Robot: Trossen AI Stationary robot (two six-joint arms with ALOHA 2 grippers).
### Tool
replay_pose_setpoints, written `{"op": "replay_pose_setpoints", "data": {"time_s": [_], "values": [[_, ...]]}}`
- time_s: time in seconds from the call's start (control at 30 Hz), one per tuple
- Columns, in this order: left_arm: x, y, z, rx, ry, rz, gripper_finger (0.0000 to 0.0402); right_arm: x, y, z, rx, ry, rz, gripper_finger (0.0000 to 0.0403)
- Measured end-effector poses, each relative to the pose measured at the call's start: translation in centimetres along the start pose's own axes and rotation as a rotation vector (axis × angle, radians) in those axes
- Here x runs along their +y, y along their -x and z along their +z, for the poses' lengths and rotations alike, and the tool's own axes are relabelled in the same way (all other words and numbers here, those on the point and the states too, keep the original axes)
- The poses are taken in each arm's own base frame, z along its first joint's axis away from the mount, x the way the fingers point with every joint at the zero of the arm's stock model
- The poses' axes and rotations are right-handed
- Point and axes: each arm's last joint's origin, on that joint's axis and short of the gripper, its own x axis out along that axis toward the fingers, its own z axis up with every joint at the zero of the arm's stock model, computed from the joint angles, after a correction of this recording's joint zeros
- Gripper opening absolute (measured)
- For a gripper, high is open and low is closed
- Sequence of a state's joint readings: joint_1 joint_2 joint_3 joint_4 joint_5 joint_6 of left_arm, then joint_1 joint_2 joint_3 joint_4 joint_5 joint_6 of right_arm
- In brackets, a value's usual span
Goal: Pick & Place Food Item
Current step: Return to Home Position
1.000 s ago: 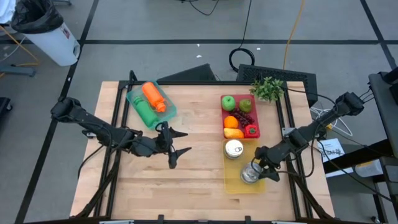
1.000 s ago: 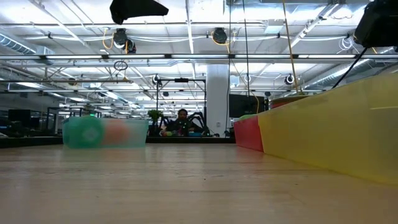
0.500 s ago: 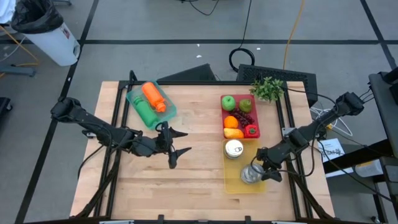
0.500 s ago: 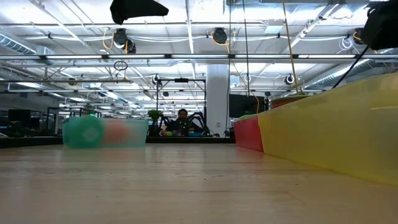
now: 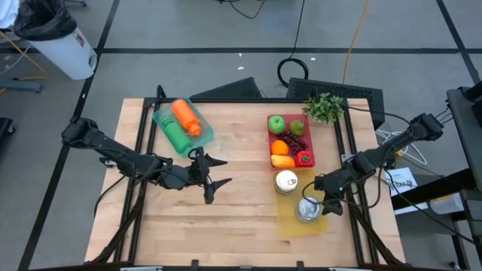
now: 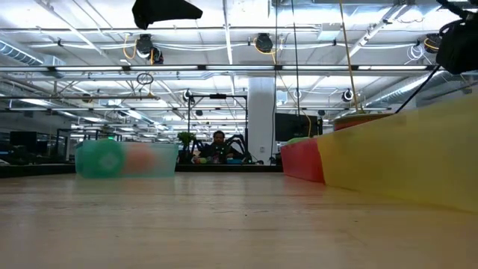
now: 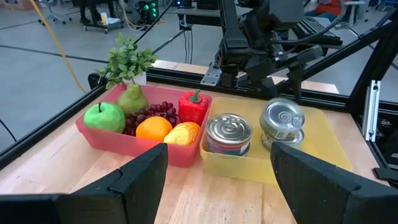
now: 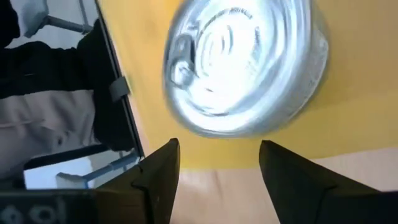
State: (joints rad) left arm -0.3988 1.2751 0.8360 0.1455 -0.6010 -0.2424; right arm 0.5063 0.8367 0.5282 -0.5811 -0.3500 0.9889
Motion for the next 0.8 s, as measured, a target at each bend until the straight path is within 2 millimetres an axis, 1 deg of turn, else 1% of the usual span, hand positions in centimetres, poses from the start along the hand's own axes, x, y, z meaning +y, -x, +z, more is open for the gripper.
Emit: {"op": "replay_pose_setpoints", "data": {"time_s": [0.13, 0.23, 0.37, 0.5, 0.57, 0.63, 0.67, 0.8], "values": [[0.0, 0.0, 0.0, 0.0, 0.0, 0.0, 0.0294, -0.3, 0.7, -0.2, 0.02, -0.033, 0.023, 0.0208], [0.0, 0.0, 0.0, 0.0, 0.0, 0.0, 0.0294, -0.4, 1.2, -0.2, -0.015, -0.02, 0.05, 0.0208], [0.0, 0.0, 0.0, 0.0, -0.004, 0.0, 0.0294, -0.2, 1.8, 0.2, -0.113, 0.078, 0.067, 0.0208], [-0.2, 0.2, 0.1, 0.002, 0.015, -0.028, 0.0294, 0.8, 2.4, 0.9, -0.253, 0.224, 0.144, 0.0208], [-0.3, 1.5, 0.7, -0.008, -0.02, -0.073, 0.0294, 1.6, 3.0, 1.2, -0.316, 0.274, 0.241, 0.0208], [-0.2, 3.6, 1.9, -0.05, -0.056, -0.139, 0.0294, 2.5, 3.9, 1.2, -0.352, 0.354, 0.364, 0.0208], [-0.1, 4.6, 2.5, -0.069, -0.074, -0.172, 0.0294, 3.0, 4.5, 1.1, -0.367, 0.424, 0.44, 0.0208], [0.8, 7.8, 3.5, -0.095, -0.143, -0.224, 0.0294, 4.5, 7.7, 0.0, -0.455, 0.699, 0.746, 0.0208]]}}
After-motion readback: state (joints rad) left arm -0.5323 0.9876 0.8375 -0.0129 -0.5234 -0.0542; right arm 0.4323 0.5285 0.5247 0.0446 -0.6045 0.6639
